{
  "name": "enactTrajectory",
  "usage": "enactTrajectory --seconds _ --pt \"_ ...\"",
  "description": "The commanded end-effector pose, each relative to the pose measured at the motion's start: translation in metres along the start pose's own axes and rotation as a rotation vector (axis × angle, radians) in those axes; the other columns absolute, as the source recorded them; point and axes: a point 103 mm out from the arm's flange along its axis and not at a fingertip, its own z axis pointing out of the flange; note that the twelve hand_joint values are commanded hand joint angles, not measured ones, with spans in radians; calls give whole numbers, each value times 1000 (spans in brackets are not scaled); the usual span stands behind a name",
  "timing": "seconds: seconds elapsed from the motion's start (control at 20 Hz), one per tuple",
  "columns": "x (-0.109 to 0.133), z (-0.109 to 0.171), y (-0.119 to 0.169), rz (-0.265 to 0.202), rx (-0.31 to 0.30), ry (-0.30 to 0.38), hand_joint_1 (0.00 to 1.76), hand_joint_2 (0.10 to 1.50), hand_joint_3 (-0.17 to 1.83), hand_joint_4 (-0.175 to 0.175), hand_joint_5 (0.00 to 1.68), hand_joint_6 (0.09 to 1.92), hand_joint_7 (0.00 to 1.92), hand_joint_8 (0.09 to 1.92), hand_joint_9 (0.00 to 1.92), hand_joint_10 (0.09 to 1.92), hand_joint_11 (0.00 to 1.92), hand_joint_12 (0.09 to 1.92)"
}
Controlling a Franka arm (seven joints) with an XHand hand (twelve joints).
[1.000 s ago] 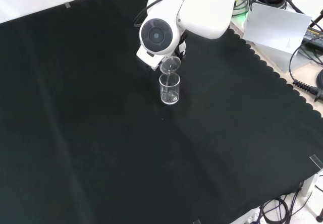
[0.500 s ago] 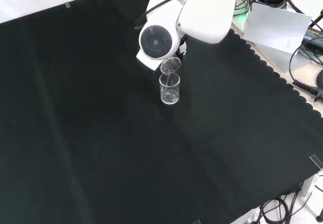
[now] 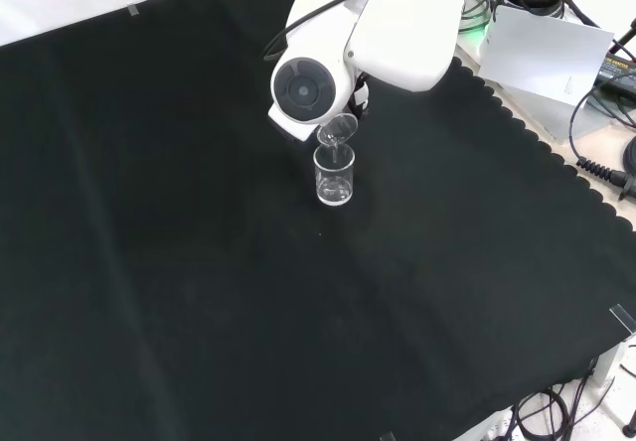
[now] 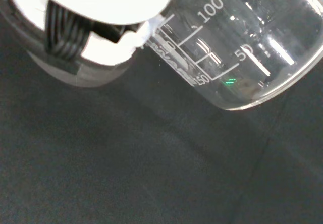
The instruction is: Pour the water from the handheld beaker into the one on the table.
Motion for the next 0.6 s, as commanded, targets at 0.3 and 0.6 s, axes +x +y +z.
enactTrajectory --seconds 0.3,0.6 --pt "1 0 -1 -4 0 -1 1322 653 577 -175 1385 397 1458 331 1762 87 1347 689" --pt "3 -1 -1 -4 -6 -9 1322 653 580 -175 1383 403 1455 338 1762 87 1347 689"
